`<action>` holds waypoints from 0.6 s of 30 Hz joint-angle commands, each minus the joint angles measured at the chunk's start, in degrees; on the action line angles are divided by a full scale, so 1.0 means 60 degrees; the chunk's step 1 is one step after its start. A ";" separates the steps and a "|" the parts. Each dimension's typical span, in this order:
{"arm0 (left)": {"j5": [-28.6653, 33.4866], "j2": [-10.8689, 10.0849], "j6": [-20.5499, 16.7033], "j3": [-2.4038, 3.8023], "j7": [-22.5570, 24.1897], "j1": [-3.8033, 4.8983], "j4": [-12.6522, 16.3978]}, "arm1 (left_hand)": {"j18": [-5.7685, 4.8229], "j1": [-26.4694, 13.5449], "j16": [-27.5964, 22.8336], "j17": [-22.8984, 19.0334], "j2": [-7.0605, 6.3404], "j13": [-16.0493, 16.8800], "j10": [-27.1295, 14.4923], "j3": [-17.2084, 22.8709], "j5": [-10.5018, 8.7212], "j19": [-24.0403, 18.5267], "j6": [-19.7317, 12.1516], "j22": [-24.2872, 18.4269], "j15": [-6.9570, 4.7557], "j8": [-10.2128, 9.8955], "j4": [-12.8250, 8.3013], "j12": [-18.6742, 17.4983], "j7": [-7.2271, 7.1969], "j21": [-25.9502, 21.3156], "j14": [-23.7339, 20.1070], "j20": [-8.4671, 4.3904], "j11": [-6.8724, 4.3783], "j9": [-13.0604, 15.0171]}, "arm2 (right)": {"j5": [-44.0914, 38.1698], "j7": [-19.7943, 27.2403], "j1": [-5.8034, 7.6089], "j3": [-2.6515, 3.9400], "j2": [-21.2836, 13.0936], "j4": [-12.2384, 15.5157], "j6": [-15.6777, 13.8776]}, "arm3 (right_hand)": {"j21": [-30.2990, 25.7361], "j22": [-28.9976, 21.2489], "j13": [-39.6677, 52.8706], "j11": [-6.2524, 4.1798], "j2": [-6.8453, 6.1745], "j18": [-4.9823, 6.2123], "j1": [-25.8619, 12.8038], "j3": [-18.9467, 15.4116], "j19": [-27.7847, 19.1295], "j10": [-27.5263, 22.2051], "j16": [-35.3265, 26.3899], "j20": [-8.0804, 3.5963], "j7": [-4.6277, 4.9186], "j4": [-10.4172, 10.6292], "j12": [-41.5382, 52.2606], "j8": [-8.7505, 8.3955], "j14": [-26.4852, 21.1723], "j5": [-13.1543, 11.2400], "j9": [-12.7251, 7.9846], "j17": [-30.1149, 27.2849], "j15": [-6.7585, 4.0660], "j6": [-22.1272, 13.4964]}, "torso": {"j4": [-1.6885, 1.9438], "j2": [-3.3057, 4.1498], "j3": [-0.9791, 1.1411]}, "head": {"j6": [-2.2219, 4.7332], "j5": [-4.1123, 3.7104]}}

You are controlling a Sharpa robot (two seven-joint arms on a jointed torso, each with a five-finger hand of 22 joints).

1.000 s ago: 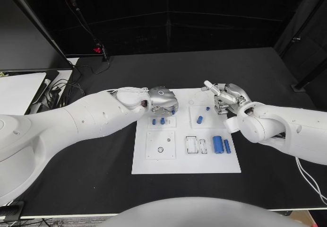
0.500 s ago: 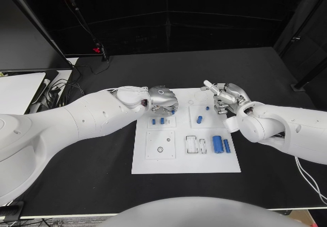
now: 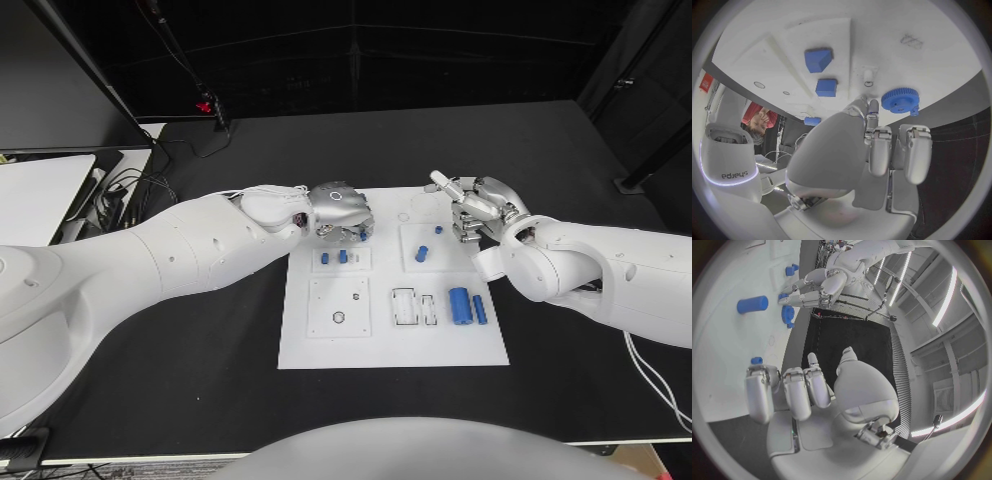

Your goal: Assemble the parts on the task board

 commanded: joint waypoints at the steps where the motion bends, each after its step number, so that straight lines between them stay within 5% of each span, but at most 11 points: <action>1: -0.0074 -0.0063 -0.0948 0.0008 0.0187 0.0031 0.0066 | -0.0137 -0.0008 0.0008 0.2515 0.0112 -0.0010 0.0096 0.0086 0.0023 0.0978 0.0304 0.2515 0.0036 0.0025 -0.0005 -0.0072 -0.0026 0.0030 0.1002 -0.0067 0.0021 0.0149 | -0.0005 0.0022 0.0012 0.0004 -0.0010 0.0024 -0.0040 | -0.0058 0.2121 0.1383 -0.0001 0.0112 0.0084 0.0020 -0.0059 0.0032 -0.0021 0.0023 0.0066 0.0646 0.0017 -0.0031 0.0038 0.0993 0.0057 -0.0011 0.2514 0.0053 -0.0033 | 0.0012 -0.0004 0.0005 | 0.0002 -0.0021; 8: -0.0068 -0.0307 -0.1688 0.0010 0.0250 0.0185 0.0359 | -0.0137 -0.0053 0.0008 0.2515 0.0043 -0.0012 0.0203 0.0182 0.0036 0.0978 0.0362 0.2515 0.0068 0.0018 0.0001 -0.0183 -0.0006 0.0030 0.1002 -0.0065 0.0050 0.0170 | -0.0005 0.0016 0.0012 0.0004 -0.0020 0.0020 -0.0051 | -0.0054 0.2122 0.1378 -0.0003 0.0125 0.0083 0.0058 -0.0062 0.0035 -0.0025 0.0023 0.0065 0.0646 0.0012 -0.0032 0.0054 0.0993 0.0151 -0.0013 0.2514 0.0052 -0.0043 | 0.0007 -0.0009 0.0007 | 0.0024 -0.0010; 18: -0.0066 -0.0926 -0.1583 0.0011 0.0118 0.0439 0.0995 | -0.0137 -0.0095 0.0008 0.2515 -0.0039 -0.0012 0.0324 0.0293 0.0038 0.0978 0.0425 0.2515 0.0089 0.0009 0.0000 -0.0308 0.0017 0.0030 0.1002 -0.0057 0.0068 0.0194 | -0.0006 0.0055 0.0012 0.0004 -0.0036 0.0016 -0.0018 | -0.0061 0.2118 0.1373 -0.0004 0.0099 0.0086 0.0199 -0.0058 0.0025 -0.0028 0.0023 0.0064 0.0644 -0.0009 -0.0032 0.0078 0.0993 0.0189 -0.0016 0.2514 0.0050 -0.0055 | 0.0016 -0.0007 0.0007 | 0.0041 0.0002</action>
